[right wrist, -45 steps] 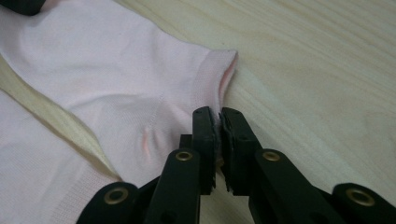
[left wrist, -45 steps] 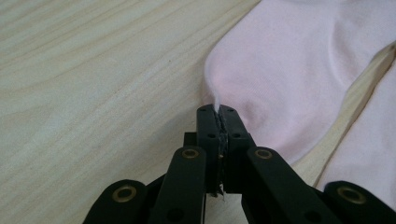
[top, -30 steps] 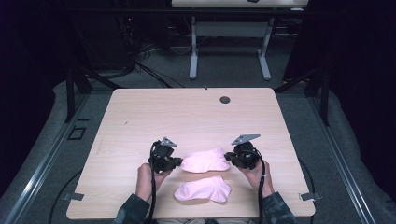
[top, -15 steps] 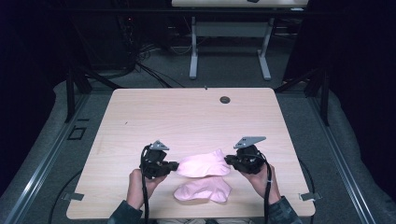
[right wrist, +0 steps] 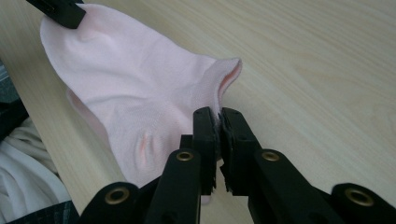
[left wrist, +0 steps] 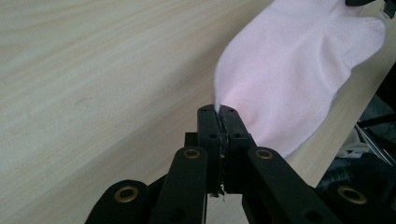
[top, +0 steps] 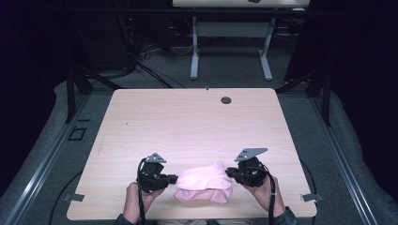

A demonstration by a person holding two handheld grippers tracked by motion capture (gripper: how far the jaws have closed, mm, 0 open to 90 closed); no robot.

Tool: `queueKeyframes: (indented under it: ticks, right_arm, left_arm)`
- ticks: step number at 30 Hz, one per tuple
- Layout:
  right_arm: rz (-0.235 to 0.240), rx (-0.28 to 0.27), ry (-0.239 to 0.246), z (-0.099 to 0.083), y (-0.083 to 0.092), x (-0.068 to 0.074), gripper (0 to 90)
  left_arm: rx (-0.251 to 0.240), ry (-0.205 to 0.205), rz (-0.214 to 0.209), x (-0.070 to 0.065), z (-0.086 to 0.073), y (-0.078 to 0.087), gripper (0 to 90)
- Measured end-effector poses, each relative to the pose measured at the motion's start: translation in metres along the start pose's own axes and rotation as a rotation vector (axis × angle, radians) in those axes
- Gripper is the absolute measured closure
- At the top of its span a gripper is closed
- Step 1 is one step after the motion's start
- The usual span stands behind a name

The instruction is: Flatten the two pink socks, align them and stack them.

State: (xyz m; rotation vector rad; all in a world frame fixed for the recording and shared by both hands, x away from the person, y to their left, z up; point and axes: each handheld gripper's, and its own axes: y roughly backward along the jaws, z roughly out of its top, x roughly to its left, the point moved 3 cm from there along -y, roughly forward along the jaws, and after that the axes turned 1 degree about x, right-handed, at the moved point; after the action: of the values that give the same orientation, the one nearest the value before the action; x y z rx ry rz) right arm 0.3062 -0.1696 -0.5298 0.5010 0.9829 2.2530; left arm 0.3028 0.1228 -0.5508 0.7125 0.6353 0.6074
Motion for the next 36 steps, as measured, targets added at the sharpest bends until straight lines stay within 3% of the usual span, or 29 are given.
queueKeyframes:
  ticks: [4, 9, 15, 19, 22, 26, 31, 36]
  right_arm:
    - [0.007, 0.020, -0.010, -0.007, -0.004, 0.001, 84.6]
    - [0.017, 0.044, -0.017, -0.017, -0.013, 0.001, 84.2]
    - [0.010, 0.087, -0.021, -0.032, -0.034, -0.001, 81.9]
    - [0.001, 0.096, -0.029, -0.036, -0.040, -0.004, 70.3]
    - [0.013, 0.079, -0.026, -0.035, -0.036, -0.003, 67.4]
    - [0.005, 0.094, -0.015, -0.036, -0.036, -0.001, 51.7]
    - [-0.027, 0.017, -0.064, -0.034, -0.022, -0.009, 31.5]
    - [-0.091, -0.061, -0.068, -0.030, 0.002, -0.021, 16.3]
  left_arm:
    - [0.011, 0.013, -0.009, -0.001, -0.007, -0.005, 89.0]
    - [0.033, -0.012, 0.009, -0.009, -0.015, -0.011, 89.0]
    - [0.071, -0.030, 0.064, -0.011, -0.024, -0.026, 87.9]
    - [0.070, -0.036, 0.087, -0.011, -0.024, -0.025, 68.7]
    - [0.061, -0.046, 0.103, -0.009, -0.024, -0.022, 55.5]
    - [0.054, -0.049, 0.136, -0.005, -0.025, -0.022, 35.2]
    - [0.015, -0.058, 0.193, 0.008, -0.024, -0.010, 22.0]
    - [-0.004, -0.053, 0.263, 0.025, -0.022, 0.005, 11.3]
